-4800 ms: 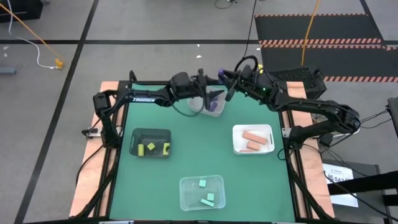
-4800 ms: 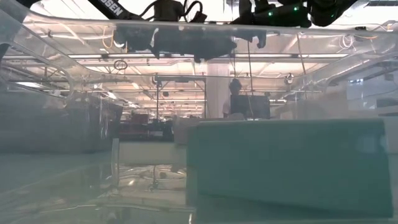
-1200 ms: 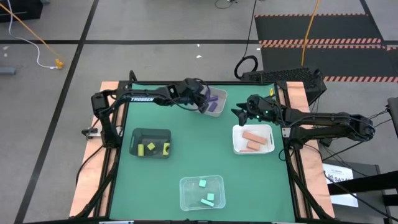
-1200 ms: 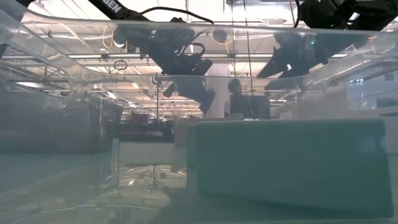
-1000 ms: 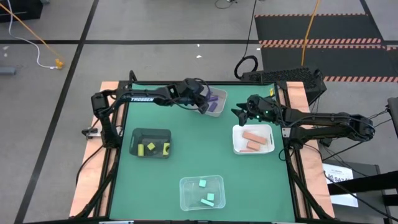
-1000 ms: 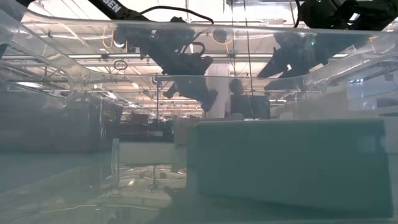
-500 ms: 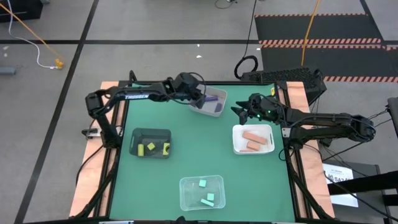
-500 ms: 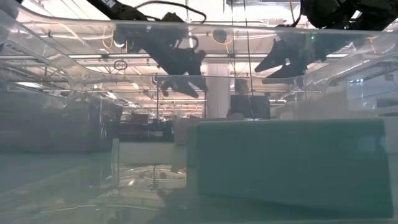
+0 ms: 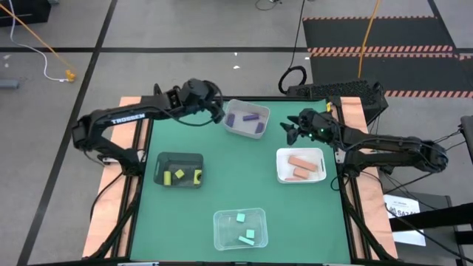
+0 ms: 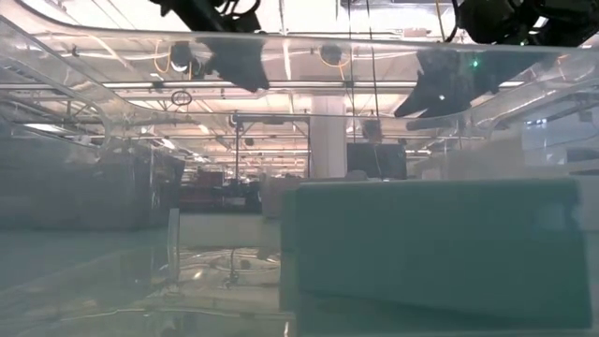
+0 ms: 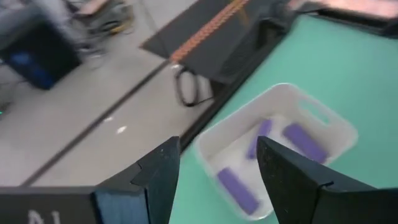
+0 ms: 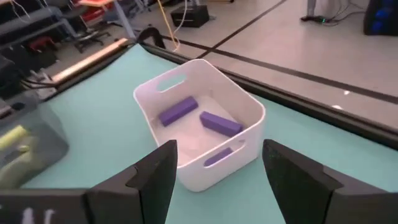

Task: Sort & place blocks by color
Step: Return to Home Position

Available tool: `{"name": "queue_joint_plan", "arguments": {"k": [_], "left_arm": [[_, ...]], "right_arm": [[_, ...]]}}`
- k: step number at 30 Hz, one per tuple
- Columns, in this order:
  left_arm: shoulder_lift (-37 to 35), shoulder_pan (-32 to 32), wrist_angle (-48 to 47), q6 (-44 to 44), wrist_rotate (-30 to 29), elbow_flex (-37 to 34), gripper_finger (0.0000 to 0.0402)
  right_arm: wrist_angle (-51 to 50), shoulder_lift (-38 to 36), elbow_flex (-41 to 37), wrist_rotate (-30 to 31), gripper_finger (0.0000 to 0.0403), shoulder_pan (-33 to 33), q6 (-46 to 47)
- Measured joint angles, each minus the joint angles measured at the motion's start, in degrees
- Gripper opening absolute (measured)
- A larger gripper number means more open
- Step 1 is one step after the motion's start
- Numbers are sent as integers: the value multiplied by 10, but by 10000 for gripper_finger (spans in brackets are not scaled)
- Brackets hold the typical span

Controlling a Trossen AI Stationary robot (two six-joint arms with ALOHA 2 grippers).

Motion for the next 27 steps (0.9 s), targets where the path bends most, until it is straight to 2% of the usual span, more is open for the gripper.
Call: {"name": "queue_joint_plan", "arguments": {"k": [3,12,18,22,27], "left_arm": [[-18,0,-40,6,-29,0,214],[-64,11,-174,-12,-34,0,214],[-73,13,-180,-76,-34,0,214],[-72,13,-180,-37,-42,0,214],[-72,13,-180,-19,-95,0,214]], "right_arm": [[-2,-1,0,0,226,-17,-9],[-22,-9,0,-2,226,-76,-33],[-32,-12,0,3,226,-122,2],[-49,-10,0,17,226,-145,39],[-77,-10,0,15,226,-178,42]]}}
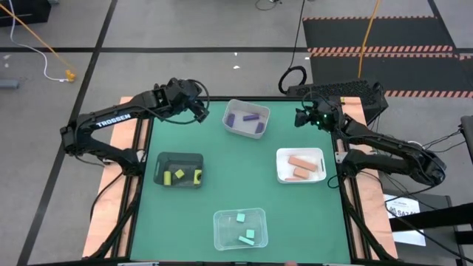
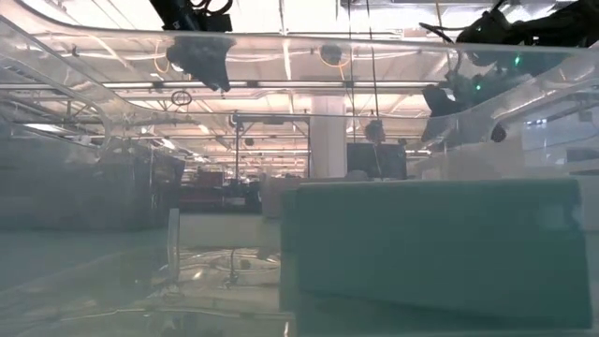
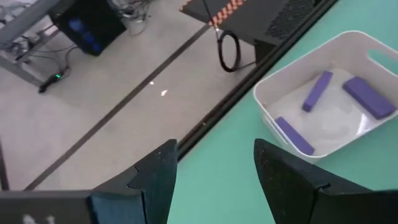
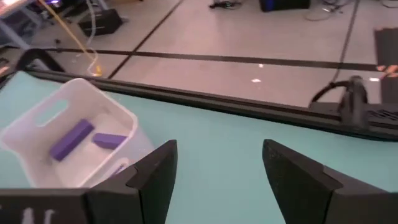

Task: Sort & place blocks by color
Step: Return to Home Position

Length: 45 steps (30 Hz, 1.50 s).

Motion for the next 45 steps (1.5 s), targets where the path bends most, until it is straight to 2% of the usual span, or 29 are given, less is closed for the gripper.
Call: {"name": "queue_joint_plan", "arguments": {"k": [4,8,12,16,19,26,32,37,41,45], "left_arm": [[0,0,0,-1,-3,0,214],[0,2,-6,5,32,0,214],[-10,12,-44,-16,61,0,214],[-27,13,-75,-41,67,-8,214],[-58,6,-57,-65,68,-55,214],[-162,-23,158,-126,68,-238,214],[-225,-36,343,-116,67,-373,214],[-250,-35,515,-108,67,-483,214],[-252,-35,665,-108,67,-557,214],[-252,-35,768,-108,67,-614,214]], "right_arm": [[-24,0,0,-5,226,-15,1],[-50,0,0,-62,226,-22,-17],[-57,0,0,-121,226,-22,-82],[-57,0,0,-123,226,-22,-127],[-46,0,-14,-123,226,-23,-149],[-20,-1,-46,-124,226,-18,-150],[82,-2,-85,-124,226,-17,-140],[192,-2,-134,-124,226,-17,-104],[282,-2,-169,-122,226,-17,-122],[314,-2,-186,-121,226,-17,-129]]}}
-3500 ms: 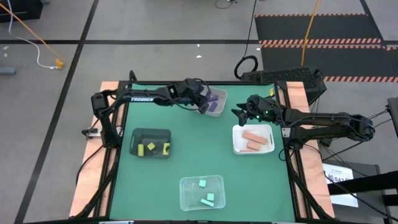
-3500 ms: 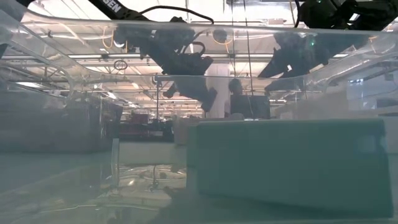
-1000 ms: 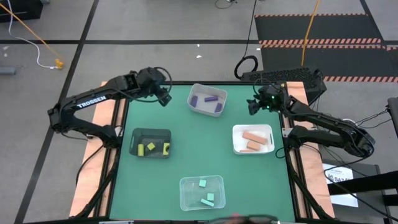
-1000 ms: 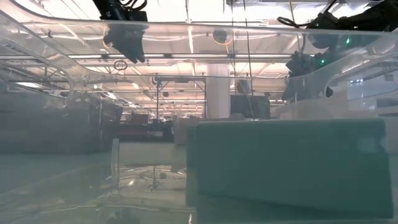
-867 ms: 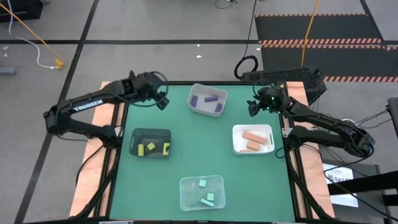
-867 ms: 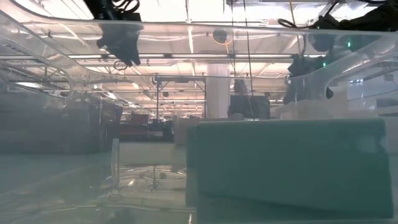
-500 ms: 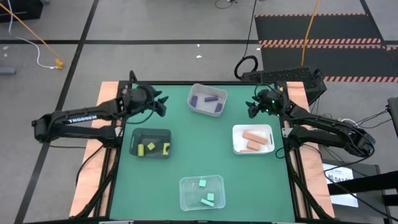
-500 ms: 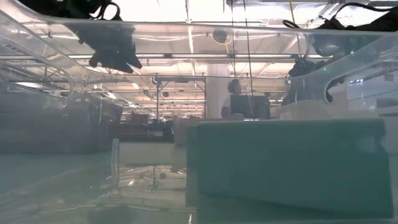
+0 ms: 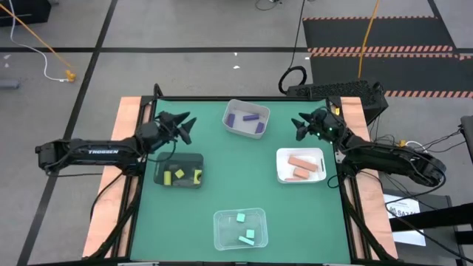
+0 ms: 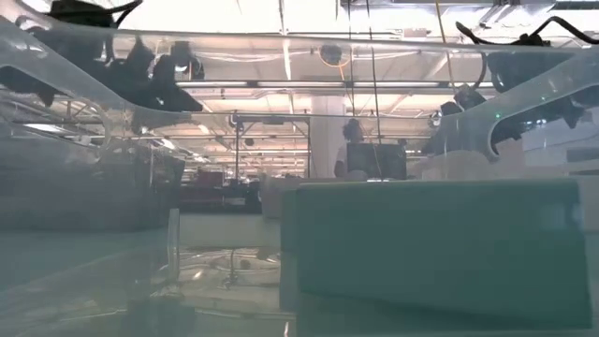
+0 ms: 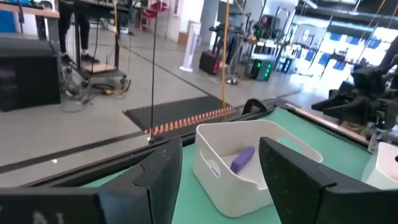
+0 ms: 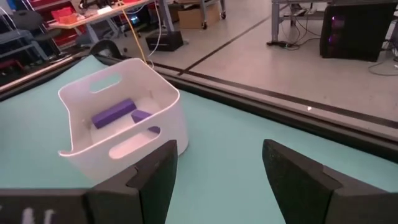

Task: Sort & place blocks by color
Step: Return to Home Position

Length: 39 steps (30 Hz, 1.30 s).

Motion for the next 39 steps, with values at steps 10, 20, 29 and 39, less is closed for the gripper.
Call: {"name": "queue_joint_plan", "arguments": {"k": [10,20,29,39], "left_arm": [[0,0,49,-24,16,-70,214],[1,0,28,-45,21,-90,214],[2,0,26,-44,21,-90,214],[2,0,25,-31,21,-90,214]], "right_arm": [[8,-2,-7,-2,226,0,4],[5,-2,-7,-2,226,0,-23],[76,-2,-62,1,226,0,5],[115,-2,-79,26,226,0,36]]}}
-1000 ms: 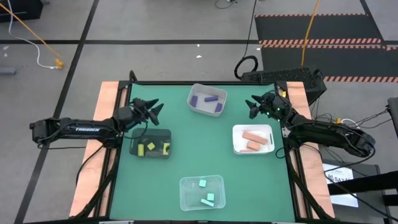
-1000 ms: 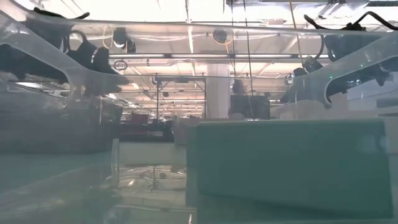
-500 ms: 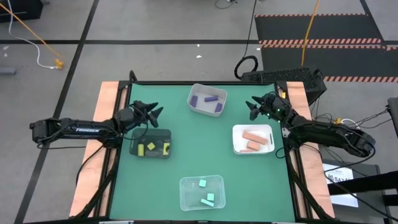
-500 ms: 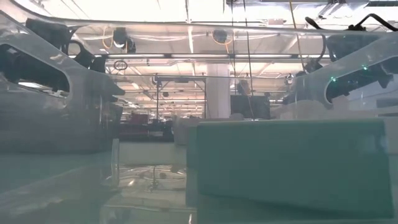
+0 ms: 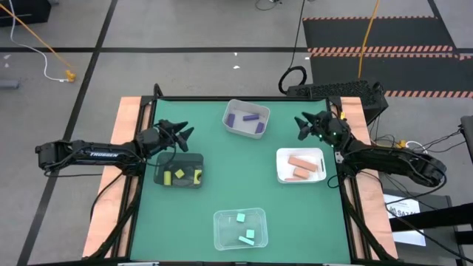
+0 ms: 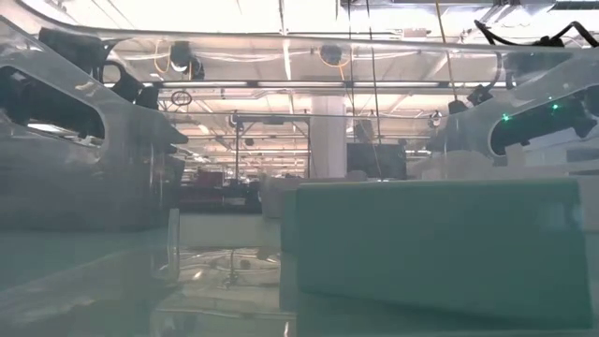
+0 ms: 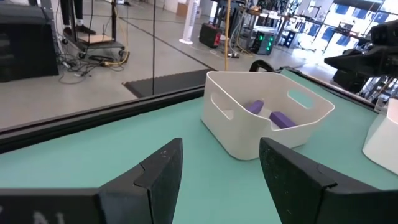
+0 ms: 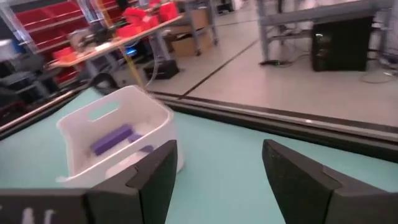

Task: Sort & place blocks by color
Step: Return to Home Position

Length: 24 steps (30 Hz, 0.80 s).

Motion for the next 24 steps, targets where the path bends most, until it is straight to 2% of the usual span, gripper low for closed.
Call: {"name": "queue_joint_plan", "arguments": {"k": [3,17,24], "left_arm": [[0,0,0,6,0,0,214],[0,0,1,3,0,0,214],[-21,0,3,3,0,1,214]], "right_arm": [[0,0,-1,21,226,0,8],[0,0,-2,18,226,0,0],[-11,-66,-2,18,226,0,-1]]}}
